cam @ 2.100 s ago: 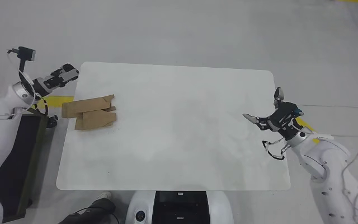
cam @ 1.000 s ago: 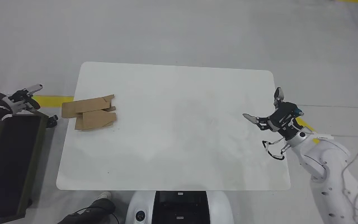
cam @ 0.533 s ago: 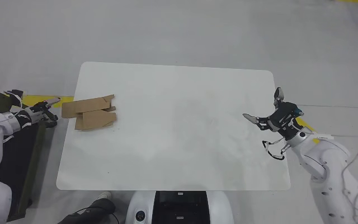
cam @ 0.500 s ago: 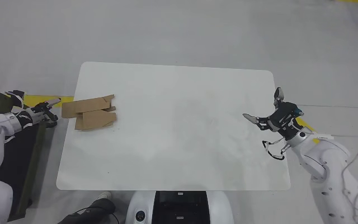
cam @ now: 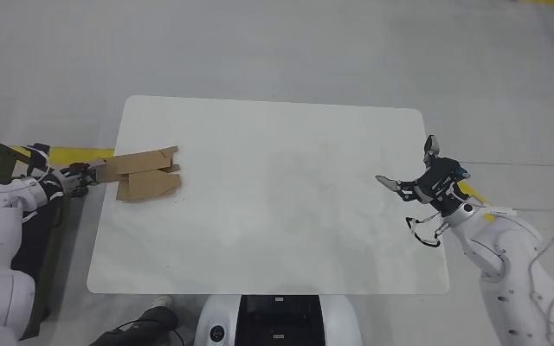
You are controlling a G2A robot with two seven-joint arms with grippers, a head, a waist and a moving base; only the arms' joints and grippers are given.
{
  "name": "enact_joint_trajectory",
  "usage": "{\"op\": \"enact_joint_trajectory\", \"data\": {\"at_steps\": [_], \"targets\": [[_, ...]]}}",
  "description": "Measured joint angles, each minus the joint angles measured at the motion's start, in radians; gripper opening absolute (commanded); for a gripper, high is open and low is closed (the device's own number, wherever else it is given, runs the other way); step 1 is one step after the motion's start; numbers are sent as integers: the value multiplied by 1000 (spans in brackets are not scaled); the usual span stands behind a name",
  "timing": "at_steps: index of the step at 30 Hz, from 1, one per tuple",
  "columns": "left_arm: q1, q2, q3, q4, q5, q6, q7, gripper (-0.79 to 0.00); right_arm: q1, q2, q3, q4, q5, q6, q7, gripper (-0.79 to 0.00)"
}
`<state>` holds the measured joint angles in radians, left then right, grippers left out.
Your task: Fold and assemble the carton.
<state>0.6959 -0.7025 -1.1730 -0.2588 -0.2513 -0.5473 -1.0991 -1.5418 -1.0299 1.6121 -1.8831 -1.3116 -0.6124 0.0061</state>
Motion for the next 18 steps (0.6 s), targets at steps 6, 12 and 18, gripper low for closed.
{"op": "enact_joint_trajectory", "data": {"at_steps": [6,12,18], "targets": [[-16,-7,11,23,40,-1,25,-502,0,0,0,0,0,0,0,0],[-30,-9,5,40,45,3,48,-637,0,0,0,0,0,0,0,0],[-38,-14,1,38,42,5,42,-576,0,0,0,0,0,0,0,0]]}}
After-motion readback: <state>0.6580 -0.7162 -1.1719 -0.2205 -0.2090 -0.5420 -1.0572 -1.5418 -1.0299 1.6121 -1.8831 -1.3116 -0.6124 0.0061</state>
